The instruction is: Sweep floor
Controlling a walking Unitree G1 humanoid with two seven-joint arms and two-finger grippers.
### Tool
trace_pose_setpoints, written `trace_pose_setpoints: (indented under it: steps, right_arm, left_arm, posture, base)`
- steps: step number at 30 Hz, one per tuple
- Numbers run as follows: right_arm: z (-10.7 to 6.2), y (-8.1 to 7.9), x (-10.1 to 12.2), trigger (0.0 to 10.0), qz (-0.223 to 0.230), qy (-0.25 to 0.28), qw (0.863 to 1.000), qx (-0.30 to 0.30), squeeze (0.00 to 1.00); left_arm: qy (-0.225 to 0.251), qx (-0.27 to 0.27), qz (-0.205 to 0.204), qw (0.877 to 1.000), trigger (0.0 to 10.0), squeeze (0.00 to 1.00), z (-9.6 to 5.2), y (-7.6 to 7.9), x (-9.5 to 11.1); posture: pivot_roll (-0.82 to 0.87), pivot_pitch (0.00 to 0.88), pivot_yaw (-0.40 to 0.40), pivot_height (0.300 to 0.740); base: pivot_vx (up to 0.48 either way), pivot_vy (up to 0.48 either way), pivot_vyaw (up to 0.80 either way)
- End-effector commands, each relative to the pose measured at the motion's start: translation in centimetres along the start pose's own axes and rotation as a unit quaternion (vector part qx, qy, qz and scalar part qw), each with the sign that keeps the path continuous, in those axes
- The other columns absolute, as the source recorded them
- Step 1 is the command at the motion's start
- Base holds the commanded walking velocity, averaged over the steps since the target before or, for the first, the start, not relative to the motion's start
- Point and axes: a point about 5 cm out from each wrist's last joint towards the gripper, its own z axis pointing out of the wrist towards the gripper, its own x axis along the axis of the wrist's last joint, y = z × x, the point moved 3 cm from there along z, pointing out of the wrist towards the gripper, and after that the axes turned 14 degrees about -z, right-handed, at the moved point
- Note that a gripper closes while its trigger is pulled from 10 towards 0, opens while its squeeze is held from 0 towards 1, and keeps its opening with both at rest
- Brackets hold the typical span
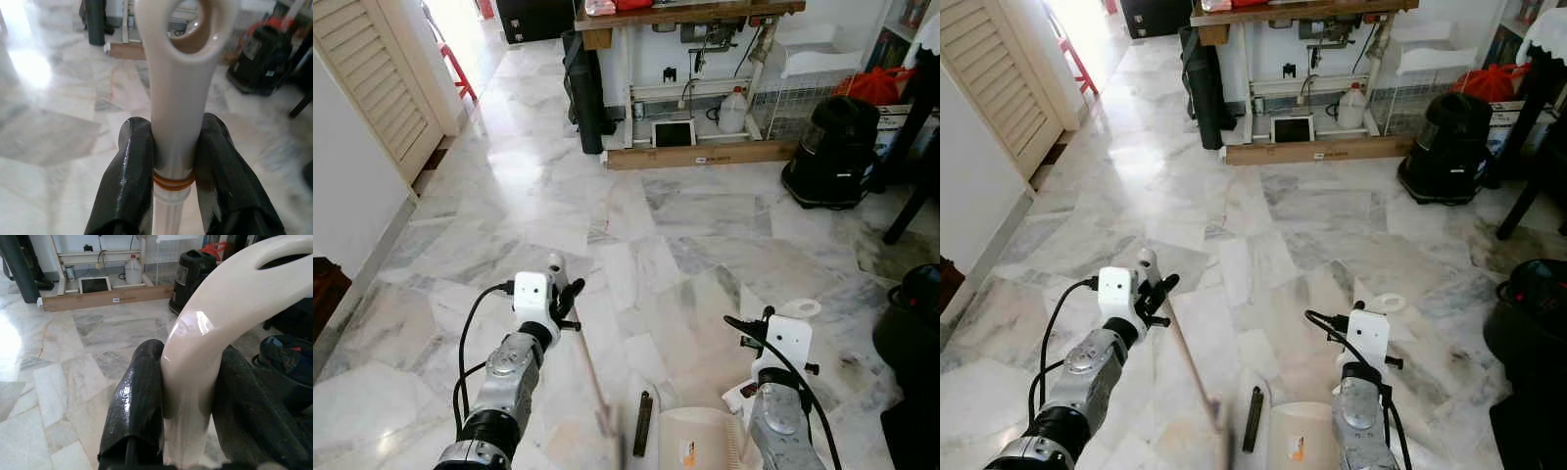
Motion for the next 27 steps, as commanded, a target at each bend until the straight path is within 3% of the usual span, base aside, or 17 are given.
trace_pose_setpoints:
  steps: [1, 10, 14, 22, 26, 27]
  right_arm:
    - [-0.7, -0.8, -0.9, 10.0, -0.008, -0.021, 1.000, 0.019, 0.00]
    - [-0.7, -1.0, -1.2, 10.0, -0.010, -0.030, 0.999, 0.027, 0.00]
    - [-0.5, -1.1, -1.1, 10.0, -0.008, -0.030, 0.999, 0.028, 0.00]
    - [-0.5, -1.3, -1.0, 10.0, -0.009, -0.032, 0.999, 0.033, 0.00]
    - [-0.6, -1.4, -1.1, 10.0, -0.010, -0.035, 0.999, 0.035, 0.00]
    - [-0.6, -1.4, -1.1, 10.0, -0.010, -0.035, 0.999, 0.035, 0.00]
  left_arm:
    - [-0.002, 0.004, -0.050, 0.999, 10.0, 0.00, 0.1, -0.5, 0.2]
    - [-0.041, -0.062, -0.166, 0.983, 10.0, 0.00, 0.7, 0.5, 0.4]
    - [-0.008, -0.068, -0.205, 0.976, 10.0, 0.00, 0.9, 0.2, 2.3]
    - [0.079, -0.057, -0.173, 0.980, 10.0, 0.00, 0.9, -0.3, 6.5]
    - [0.097, -0.058, -0.108, 0.988, 10.0, 0.00, 0.5, 0.0, 7.8]
    - [0.097, -0.058, -0.108, 0.988, 10.0, 0.00, 0.5, 0.0, 7.8]
  posture:
    - [0.04, 0.000, 0.102, 0.740]
    - [0.05, 0.000, 0.100, 0.740]
    - [0.05, 0.000, 0.098, 0.740]
    - [0.06, 0.000, 0.094, 0.740]
    - [0.07, 0.001, 0.093, 0.740]
    - [0.07, 0.001, 0.093, 0.740]
  base:
    - [0.000, 0.000, 0.00]
    - [0.000, 0.000, 0.00]
    - [0.000, 0.000, 0.00]
    - [0.000, 0.000, 0.00]
    - [0.000, 0.000, 0.00]
    - [0.000, 0.000, 0.00]
